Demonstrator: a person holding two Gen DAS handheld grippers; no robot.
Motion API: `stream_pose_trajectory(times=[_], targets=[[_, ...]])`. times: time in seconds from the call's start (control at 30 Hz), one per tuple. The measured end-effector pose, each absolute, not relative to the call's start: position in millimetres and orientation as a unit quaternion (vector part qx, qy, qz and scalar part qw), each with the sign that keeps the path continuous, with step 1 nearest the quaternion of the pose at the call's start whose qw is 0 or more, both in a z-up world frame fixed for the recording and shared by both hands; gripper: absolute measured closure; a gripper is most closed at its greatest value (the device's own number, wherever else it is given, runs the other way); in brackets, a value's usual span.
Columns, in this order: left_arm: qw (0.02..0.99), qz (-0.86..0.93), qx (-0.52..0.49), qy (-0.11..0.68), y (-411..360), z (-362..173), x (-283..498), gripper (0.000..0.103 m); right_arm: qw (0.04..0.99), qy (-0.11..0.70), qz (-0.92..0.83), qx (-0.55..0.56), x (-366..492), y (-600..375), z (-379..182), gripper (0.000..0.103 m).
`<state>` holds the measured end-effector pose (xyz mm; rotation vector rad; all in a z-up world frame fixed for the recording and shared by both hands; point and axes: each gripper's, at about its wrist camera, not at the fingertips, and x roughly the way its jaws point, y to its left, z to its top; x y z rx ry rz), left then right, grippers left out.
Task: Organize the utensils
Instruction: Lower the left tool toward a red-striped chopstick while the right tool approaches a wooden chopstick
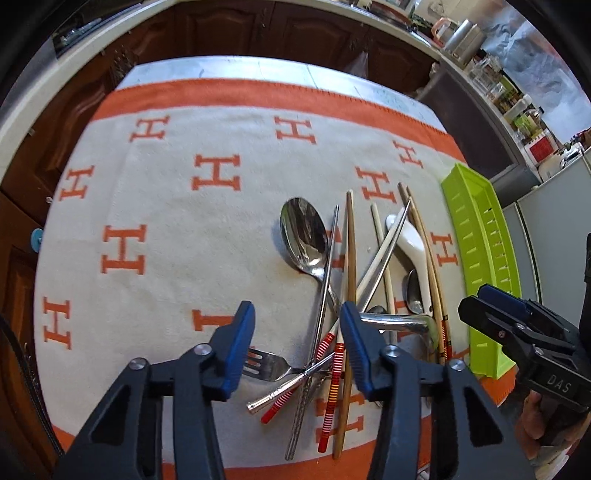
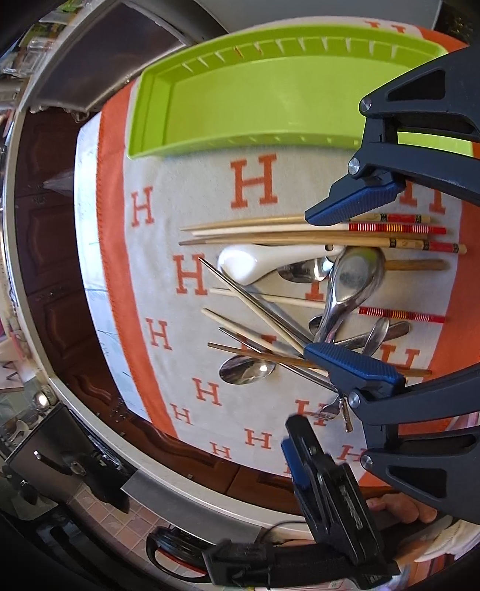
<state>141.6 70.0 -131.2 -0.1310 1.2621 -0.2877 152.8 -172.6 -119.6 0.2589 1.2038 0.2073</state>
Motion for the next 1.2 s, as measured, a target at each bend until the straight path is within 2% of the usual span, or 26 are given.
stream_pose_trajectory(times=[0.2,0.57,0.63,0.9,1.2], targets=[[0.783,-0.147,-0.049,0.602,56,-150,149,0.061,0.803,0.573,0.105,0.129,159,-170,-131,0.036],[0.767,-0.191,-0.066,0.609,51,-147,145,0.077,0.788,0.587,0.124,0.136,164,-156,-140,0.041],[0.765,-0.195,-0.062,0.61,48,-148,143,0.082,0.786,0.587,0.132,0.144,164,-155,-141,0.045],[0.77,-0.2,-0.052,0.604,54,-145,134,0.084,0.76,0.599,0.172,0.188,177,-138,-151,0.055],[0.768,-0.191,-0.064,0.609,71,-150,132,0.084,0.742,0.623,0.175,0.178,205,-101,-176,0.068]])
